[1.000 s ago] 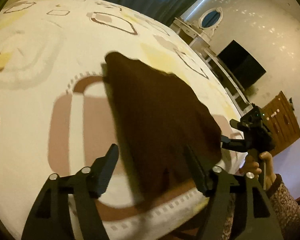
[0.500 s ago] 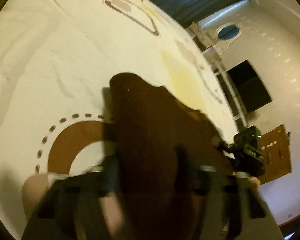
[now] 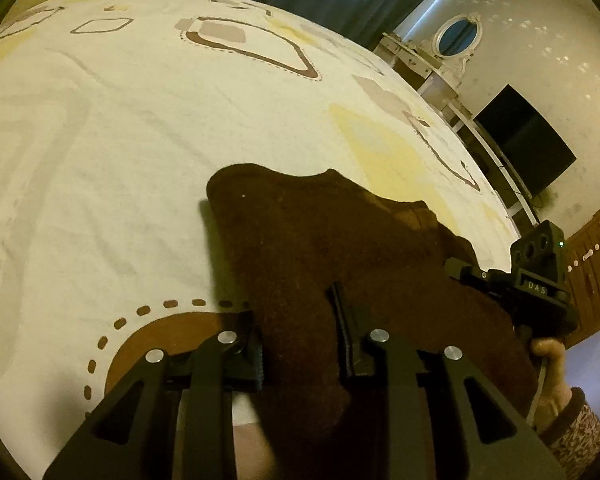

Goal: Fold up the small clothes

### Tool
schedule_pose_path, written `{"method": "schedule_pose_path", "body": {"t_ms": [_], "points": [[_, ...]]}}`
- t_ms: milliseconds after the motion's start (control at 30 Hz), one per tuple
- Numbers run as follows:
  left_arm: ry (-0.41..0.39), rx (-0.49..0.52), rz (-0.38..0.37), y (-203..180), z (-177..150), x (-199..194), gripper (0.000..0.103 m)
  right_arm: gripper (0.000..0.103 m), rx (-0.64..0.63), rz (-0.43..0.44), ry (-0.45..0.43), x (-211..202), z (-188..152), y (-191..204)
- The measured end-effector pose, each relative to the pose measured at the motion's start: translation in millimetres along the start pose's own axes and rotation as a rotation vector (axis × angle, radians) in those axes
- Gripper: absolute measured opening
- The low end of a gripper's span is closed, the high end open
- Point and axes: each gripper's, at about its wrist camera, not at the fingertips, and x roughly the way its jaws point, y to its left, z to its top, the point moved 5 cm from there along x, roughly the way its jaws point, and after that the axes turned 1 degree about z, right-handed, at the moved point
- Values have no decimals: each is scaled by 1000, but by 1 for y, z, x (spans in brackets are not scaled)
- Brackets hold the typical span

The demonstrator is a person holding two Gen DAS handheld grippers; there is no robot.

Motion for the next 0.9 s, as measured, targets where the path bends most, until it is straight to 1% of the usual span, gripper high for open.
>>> {"method": "schedule_pose_path", "body": {"t_ms": [67,100,133,167,200,233,267,300,367,433,467,533,567,600,633,733,833,900], "points": [[2,-18,-4,3,0,-2,32,22,16,10,7,0,0,0],[5,-32,-13,2,1,-3,32,25,27,12,12,0,-1,0],[10,-45,-23,2,1,-5,36,27,48,20,17,-3,-2,0],[18,-56,-40,1,0,-9,43,33,68,29,21,-5,-3,1],[26,-61,-57,-1,-2,-11,46,42,88,44,30,-9,-6,2],[33,-62,-75,-2,-5,-15,51,46,91,55,34,-11,-9,9],[41,-56,-91,-4,-12,-21,56,54,88,64,39,-14,-14,12],[49,-50,-98,-5,-18,-25,57,59,81,67,49,-18,-19,15],[64,-43,-119,-8,-32,-36,61,65,58,64,78,-25,-35,22],[81,-47,-143,-11,-44,-43,62,65,50,54,97,-32,-49,24],[86,-47,-150,-13,-52,-47,63,64,50,56,106,-34,-56,25],[88,-29,-138,-16,-65,-49,63,52,42,33,108,-39,-66,23],[76,-11,-122,-17,-67,-48,63,35,39,7,113,-39,-69,19],[63,10,-105,-19,-70,-48,63,30,42,-6,118,-38,-71,16],[48,28,-83,-21,-72,-47,63,28,55,9,110,-38,-72,12],[33,29,-52,-23,-72,-44,62,24,86,49,95,-38,-72,3],[31,47,-44,-23,-72,-43,62,21,118,89,84,-40,-70,-3],[34,47,-40,-24,-71,-43,62,20,130,97,76,-42,-70,-5]]}}
